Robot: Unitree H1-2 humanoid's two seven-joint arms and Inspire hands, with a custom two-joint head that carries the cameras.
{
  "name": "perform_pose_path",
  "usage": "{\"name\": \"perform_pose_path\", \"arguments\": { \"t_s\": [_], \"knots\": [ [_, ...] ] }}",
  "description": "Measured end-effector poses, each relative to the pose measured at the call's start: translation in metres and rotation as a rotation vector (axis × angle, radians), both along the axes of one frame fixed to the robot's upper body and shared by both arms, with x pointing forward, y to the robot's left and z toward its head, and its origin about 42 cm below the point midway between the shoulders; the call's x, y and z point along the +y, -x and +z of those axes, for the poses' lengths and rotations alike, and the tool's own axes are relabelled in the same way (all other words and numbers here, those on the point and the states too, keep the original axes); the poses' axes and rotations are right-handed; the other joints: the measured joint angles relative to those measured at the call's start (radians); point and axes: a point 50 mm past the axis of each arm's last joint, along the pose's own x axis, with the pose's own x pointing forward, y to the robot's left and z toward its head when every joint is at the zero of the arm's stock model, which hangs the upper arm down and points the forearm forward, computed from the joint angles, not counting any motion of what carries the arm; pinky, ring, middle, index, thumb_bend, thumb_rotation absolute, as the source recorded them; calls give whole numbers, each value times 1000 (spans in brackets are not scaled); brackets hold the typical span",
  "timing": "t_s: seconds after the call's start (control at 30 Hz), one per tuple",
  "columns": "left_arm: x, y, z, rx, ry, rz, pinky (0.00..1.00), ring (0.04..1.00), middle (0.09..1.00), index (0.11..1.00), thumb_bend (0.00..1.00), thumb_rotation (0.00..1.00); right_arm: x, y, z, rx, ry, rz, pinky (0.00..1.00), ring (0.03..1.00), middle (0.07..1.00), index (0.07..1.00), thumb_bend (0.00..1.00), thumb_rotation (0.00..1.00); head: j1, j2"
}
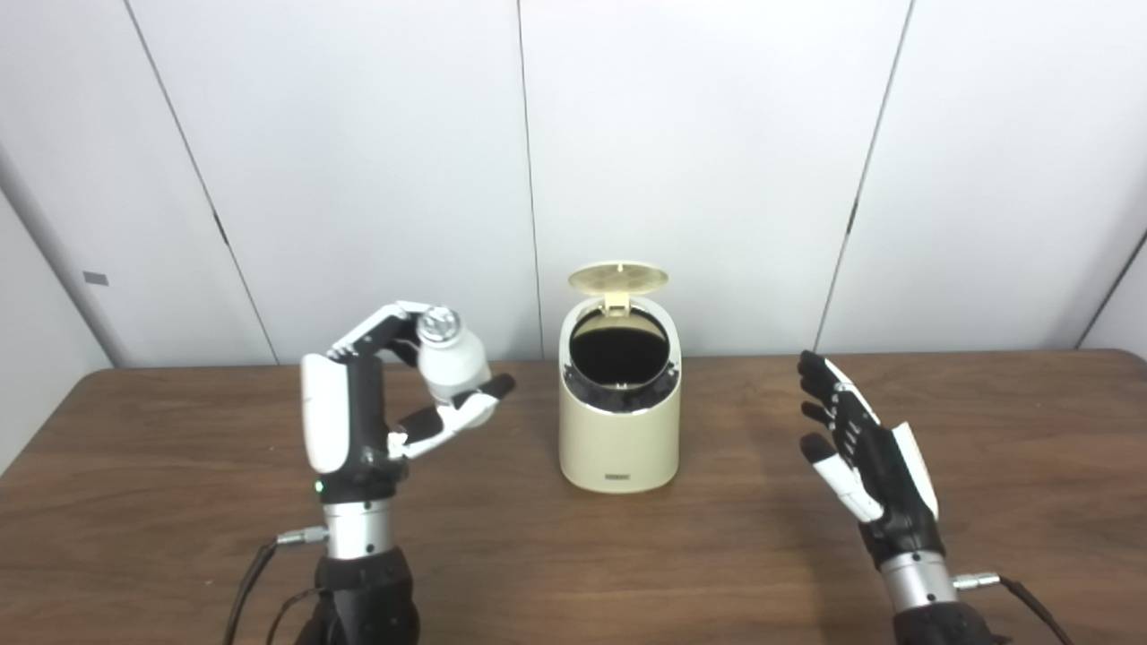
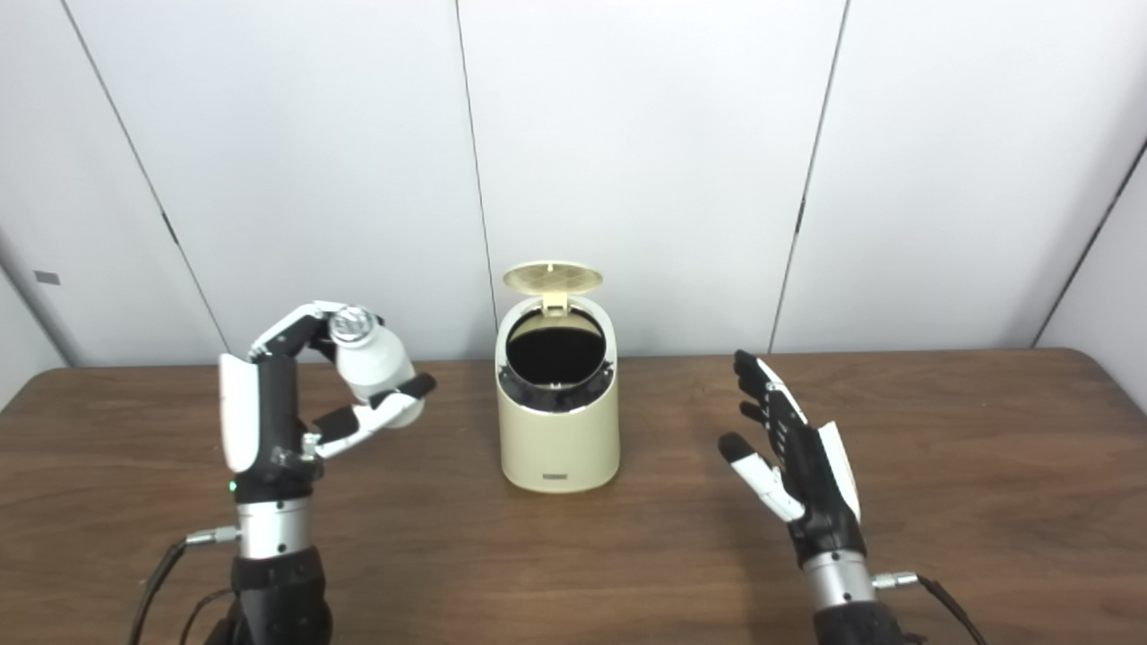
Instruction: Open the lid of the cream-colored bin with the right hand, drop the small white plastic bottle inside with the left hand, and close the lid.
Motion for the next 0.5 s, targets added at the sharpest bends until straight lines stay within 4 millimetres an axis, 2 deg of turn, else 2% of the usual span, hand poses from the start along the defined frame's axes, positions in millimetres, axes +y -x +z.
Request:
{"name": "perform_pose_path", "arguments": {
  "t_s": [0.27, 0.5],
  "knots": [
    [-29, -4, 14, -155, -102, -110, 380, 482, 474, 469, 504, 0, 5, 1, -3, 6, -1, -10, 822, 887, 895, 903, 1000, 881, -8, -14],
    [-47, -10, 10, -214, -164, -145, 387, 479, 479, 466, 504, 0, 3, 2, -9, 21, -10, -20, 830, 888, 896, 897, 1000, 858, -14, -18]
  ]
}}
